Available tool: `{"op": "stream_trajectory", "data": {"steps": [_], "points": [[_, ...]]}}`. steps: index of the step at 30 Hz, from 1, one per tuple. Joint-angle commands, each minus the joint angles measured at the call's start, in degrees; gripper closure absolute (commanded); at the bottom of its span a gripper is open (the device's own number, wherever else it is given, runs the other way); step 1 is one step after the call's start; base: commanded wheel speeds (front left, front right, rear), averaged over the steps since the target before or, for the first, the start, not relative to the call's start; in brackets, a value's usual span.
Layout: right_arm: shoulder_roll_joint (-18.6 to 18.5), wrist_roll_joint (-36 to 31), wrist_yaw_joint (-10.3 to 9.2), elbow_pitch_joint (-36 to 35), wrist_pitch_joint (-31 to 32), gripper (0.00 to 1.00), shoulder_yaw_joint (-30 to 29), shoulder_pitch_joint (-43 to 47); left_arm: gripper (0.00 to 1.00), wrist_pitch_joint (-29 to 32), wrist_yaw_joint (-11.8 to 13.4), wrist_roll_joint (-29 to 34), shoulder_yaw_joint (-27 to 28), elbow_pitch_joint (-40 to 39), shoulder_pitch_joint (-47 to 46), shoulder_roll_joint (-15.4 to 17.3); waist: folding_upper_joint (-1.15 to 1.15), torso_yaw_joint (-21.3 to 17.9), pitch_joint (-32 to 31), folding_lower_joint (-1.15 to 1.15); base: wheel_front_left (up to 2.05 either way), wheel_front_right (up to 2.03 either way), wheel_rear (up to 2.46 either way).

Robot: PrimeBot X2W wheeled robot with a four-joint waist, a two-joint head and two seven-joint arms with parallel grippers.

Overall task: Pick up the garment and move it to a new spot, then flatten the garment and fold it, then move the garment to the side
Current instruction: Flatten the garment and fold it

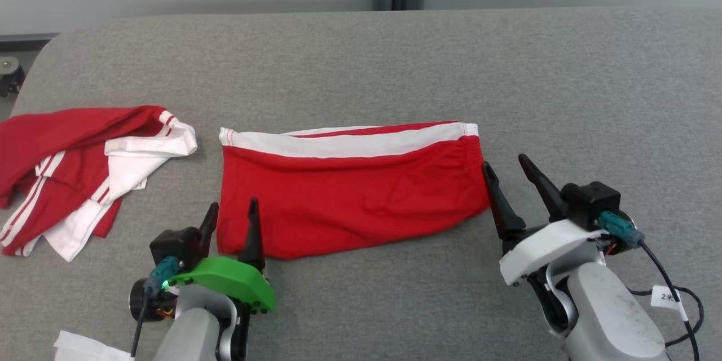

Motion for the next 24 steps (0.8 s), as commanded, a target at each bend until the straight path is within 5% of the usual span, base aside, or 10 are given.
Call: {"op": "stream_trajectory", "data": {"steps": [1, 14, 15, 17, 24], "points": [[-0.2, 0.4, -0.08, 0.6, -0.1, 0.00, 0.6, -1.2, 0.00, 0.0, 0.5, 0.4, -0.7, -1.3, 1.0, 0.2, 0.00, 1.3, 1.1, 0.00, 0.00, 0.00, 0.00], [-0.2, -1.6, -0.09, 19.7, 0.0, 0.00, -1.0, -6.2, 0.00, 0.0, 1.1, -0.6, -5.4, -5.9, 0.5, 0.2, 0.00, 4.4, 3.8, 0.00, 0.00, 0.00, 0.00], [-0.2, -0.8, -0.09, 20.5, 0.0, 0.22, -0.7, -5.9, 0.00, 0.0, 1.1, -0.6, -5.4, -6.0, 0.5, 0.2, 0.00, 4.4, 4.0, 0.00, 0.00, 0.00, 0.00], [-0.2, 1.1, -0.09, 21.3, 0.3, 1.00, -0.1, -5.4, 0.00, 0.0, 1.0, -0.4, -5.1, -6.2, 0.4, 0.2, 0.00, 4.3, 4.3, 0.00, 0.00, 0.00, 0.00], [-0.5, 4.2, -0.15, 18.9, 0.1, 1.00, -2.0, -3.8, 0.00, 0.0, 1.0, 0.6, -4.2, -6.3, 0.8, 0.2, 0.00, 3.3, 4.1, 0.00, 0.00, 0.00, 0.00]]}}
